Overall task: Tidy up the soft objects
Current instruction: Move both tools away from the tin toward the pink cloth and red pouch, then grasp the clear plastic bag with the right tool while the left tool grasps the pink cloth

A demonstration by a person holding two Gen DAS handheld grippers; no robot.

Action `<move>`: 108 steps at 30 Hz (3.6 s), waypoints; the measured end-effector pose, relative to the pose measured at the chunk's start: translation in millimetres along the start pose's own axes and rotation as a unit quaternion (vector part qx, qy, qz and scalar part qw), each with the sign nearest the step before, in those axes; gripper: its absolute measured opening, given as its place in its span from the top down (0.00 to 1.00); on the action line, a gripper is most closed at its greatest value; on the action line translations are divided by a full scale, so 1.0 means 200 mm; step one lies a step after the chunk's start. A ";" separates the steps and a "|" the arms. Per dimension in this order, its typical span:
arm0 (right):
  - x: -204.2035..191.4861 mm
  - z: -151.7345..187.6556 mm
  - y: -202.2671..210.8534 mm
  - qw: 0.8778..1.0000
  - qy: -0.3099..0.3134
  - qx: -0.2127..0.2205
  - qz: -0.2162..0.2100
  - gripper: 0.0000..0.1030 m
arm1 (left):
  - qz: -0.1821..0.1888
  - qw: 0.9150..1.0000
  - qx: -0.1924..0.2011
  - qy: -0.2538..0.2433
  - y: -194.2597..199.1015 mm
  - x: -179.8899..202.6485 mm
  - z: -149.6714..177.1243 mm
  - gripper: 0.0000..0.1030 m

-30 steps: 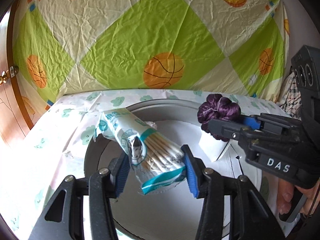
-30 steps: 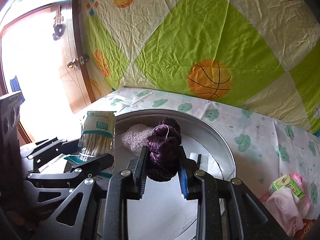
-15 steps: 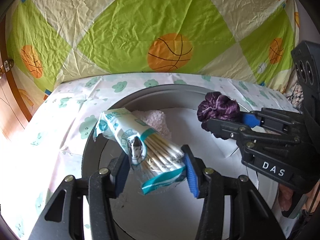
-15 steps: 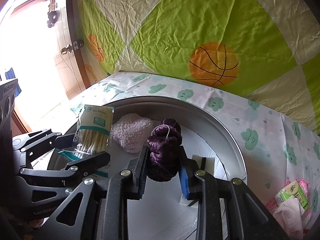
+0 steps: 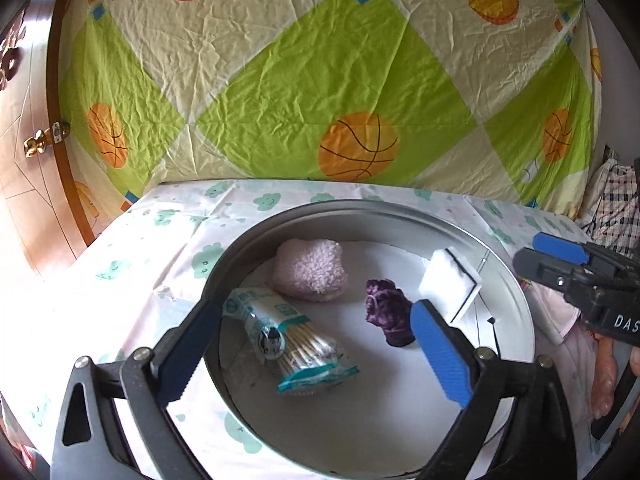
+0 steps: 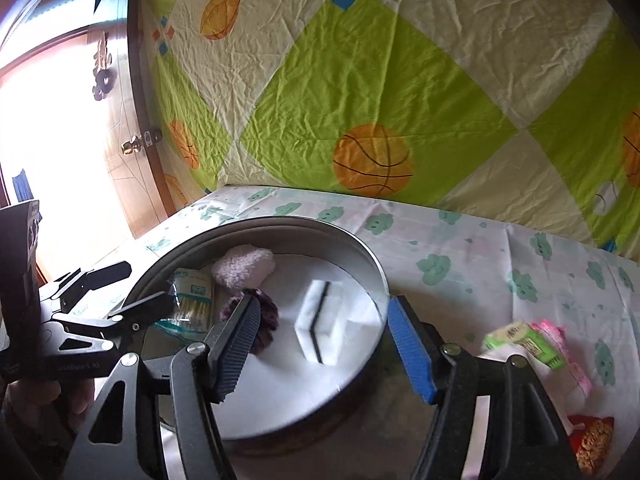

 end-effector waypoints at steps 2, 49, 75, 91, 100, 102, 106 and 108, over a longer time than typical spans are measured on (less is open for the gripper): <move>0.09 0.06 0.05 1.000 -0.012 0.000 0.010 0.33 | 0.000 1.000 0.010 0.008 0.02 0.02 0.04 0.03; 0.18 0.31 -0.36 0.982 0.030 -0.157 0.102 0.51 | -0.035 0.998 0.038 0.031 0.06 0.10 0.11 0.01; 0.46 0.28 0.30 0.987 -0.027 0.031 0.155 0.67 | 0.016 0.998 0.045 -0.036 0.09 0.66 0.05 0.01; 0.94 0.40 0.47 0.967 -0.121 0.046 0.222 0.67 | 0.114 0.987 -0.008 -0.112 -0.12 1.32 0.04 0.01; 0.96 0.40 0.49 0.965 -0.133 0.053 0.220 0.67 | 0.114 0.983 -0.046 -0.137 -0.27 1.47 0.08 0.01; 0.97 0.41 0.49 0.965 -0.133 0.053 0.220 0.67 | 0.113 0.982 -0.052 -0.139 -0.29 1.48 0.09 0.03; 0.96 0.40 0.49 0.965 -0.129 0.054 0.223 0.67 | 0.128 0.982 -0.063 -0.127 -0.31 1.48 0.09 0.63; 0.97 0.40 0.49 0.964 -0.130 0.055 0.223 0.67 | 0.139 0.979 -0.074 -0.131 -0.32 1.48 0.10 0.80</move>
Point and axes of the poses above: each gripper's, at about its wrist camera, not at the fingertips, and y roughly against the way its jaws point, x to its right, z to its underside, the point moved 8 cm from there along -y, roughly the way its jaws point, and after that the axes turned 6 degrees about -x, right-handed, at the moved point
